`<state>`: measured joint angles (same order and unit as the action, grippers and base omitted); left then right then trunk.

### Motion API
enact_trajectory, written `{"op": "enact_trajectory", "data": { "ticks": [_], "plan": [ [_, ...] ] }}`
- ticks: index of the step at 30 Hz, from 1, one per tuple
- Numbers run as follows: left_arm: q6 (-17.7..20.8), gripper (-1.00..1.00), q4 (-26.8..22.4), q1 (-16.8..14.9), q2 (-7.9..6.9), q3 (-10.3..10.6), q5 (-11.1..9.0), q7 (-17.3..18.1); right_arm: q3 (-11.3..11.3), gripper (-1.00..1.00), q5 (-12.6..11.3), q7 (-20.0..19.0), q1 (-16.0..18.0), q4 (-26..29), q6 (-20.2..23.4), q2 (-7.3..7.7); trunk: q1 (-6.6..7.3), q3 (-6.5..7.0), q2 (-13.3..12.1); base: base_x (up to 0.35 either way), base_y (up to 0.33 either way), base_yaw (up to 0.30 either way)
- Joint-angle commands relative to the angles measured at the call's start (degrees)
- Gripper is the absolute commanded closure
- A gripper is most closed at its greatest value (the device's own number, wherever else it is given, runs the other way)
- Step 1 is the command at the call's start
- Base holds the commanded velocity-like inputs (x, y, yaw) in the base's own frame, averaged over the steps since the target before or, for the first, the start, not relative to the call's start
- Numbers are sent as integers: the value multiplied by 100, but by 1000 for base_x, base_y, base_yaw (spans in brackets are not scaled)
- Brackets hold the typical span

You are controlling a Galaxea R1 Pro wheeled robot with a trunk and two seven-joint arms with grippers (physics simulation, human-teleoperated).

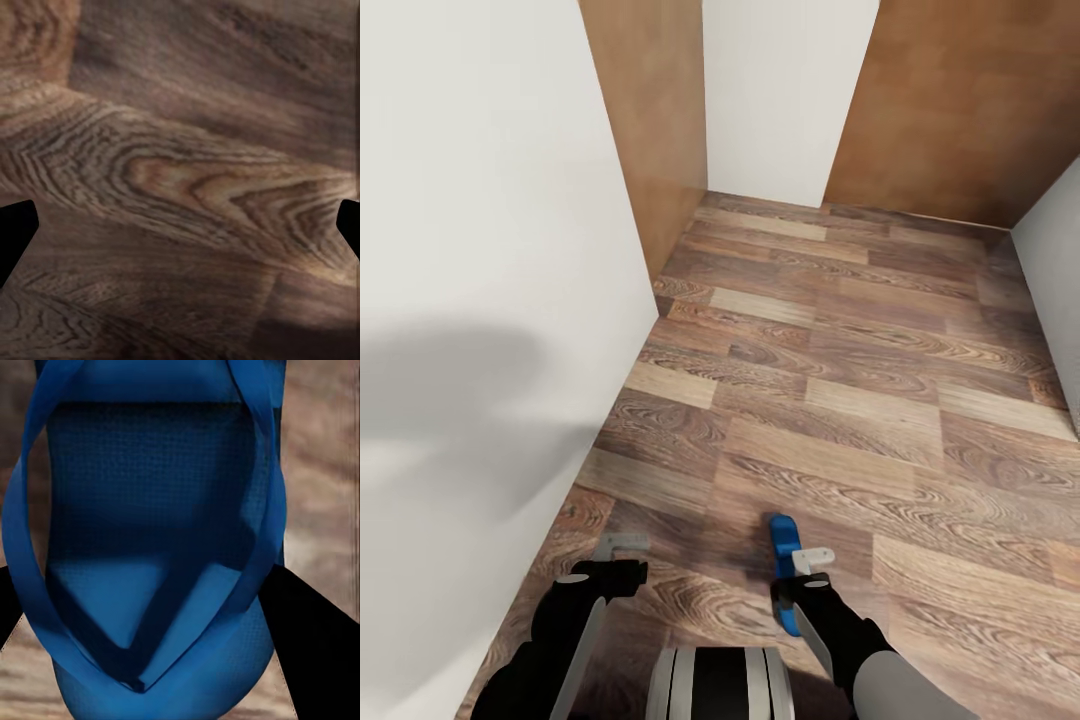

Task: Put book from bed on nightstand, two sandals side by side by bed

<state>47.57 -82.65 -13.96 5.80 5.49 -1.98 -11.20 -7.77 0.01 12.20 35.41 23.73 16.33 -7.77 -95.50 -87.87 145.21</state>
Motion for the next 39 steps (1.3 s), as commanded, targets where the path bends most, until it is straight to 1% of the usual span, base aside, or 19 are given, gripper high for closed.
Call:
{"op": "enact_trajectory", "data": {
  "ticks": [1,9,14,22,27,33,39],
  "plan": [
    [25,-100,-6,-2,0,5,-22,-32,-39,100,-10,37,1,9,42,6,3,19,0,0,0,0],
    [13,-100,0,-2,0,5,-11,-40,-4,100,-10,19,1,9,-2,31,24,197,-11,0,0,0],
    [5,-100,24,-2,0,5,0,-40,-2,100,-10,-4,-15,9,-32,77,37,307,-18,0,0,0],
    [-151,-100,310,-9,-7,5,3,-59,-15,100,-9,-15,-48,35,-51,105,57,485,-28,0,0,0],
    [-183,-100,368,-11,-8,5,8,-58,-11,100,6,-6,-67,52,-190,118,70,595,-35,0,0,0],
    [-206,-100,379,-11,-8,5,12,-58,-8,100,12,24,-84,43,-250,154,86,728,-43,0,0,0],
    [-356,-100,381,-11,-14,5,20,-58,-8,100,26,35,-174,27,-473,224,101,861,-51,0,0,0]
  ]
}}
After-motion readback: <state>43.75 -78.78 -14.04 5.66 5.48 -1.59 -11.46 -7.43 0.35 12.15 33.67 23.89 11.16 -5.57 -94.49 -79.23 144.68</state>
